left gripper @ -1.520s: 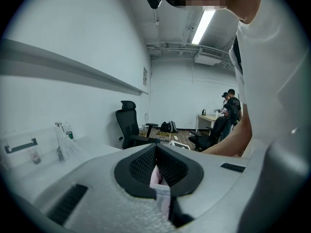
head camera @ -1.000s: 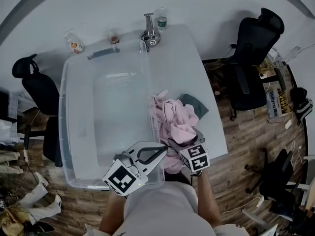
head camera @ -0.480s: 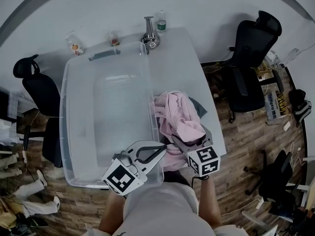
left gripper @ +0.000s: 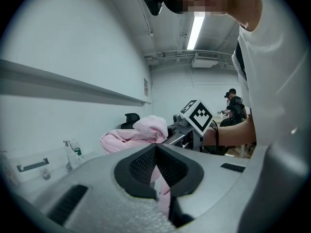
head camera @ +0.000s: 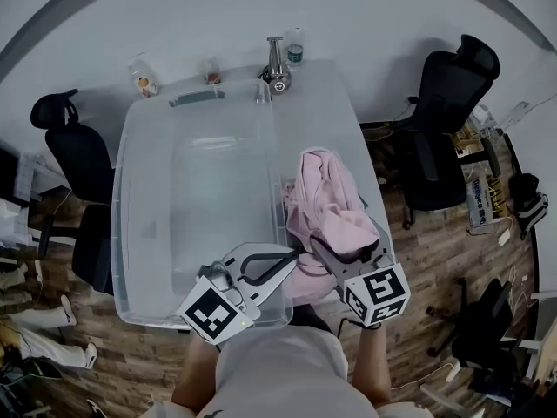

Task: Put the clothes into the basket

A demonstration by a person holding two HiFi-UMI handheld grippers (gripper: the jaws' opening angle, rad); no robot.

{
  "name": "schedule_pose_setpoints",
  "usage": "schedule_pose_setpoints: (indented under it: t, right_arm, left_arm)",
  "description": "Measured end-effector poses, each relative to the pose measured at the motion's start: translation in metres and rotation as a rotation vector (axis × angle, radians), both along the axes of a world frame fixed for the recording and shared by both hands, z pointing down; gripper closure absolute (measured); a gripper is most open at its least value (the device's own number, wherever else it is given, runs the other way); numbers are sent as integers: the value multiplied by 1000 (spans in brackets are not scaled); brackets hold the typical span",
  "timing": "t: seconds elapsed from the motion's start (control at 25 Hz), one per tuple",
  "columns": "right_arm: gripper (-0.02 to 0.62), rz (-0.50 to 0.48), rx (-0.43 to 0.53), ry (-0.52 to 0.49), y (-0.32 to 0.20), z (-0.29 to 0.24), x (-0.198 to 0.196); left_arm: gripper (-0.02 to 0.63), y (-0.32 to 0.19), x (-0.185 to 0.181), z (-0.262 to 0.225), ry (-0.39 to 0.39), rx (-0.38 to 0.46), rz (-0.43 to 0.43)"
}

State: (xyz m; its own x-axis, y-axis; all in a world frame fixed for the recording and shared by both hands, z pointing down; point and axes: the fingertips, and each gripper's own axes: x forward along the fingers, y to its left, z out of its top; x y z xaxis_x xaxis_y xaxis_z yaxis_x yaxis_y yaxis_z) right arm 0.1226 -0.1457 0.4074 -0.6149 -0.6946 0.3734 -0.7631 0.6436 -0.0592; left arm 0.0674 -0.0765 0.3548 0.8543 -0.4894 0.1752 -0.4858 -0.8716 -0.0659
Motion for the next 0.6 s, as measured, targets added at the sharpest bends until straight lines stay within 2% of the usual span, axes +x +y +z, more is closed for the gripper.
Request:
schedule_pose_setpoints:
  t: [0.32,0.6]
  right_arm:
    - [201,-42,74,-63,10,-48,-14]
    - [204,-103,124,-95,15,-81,-41]
  left_arm:
    - [600,7,-15,-20,8,56,-38]
    - [600,9,-39,-36,11,109,-78]
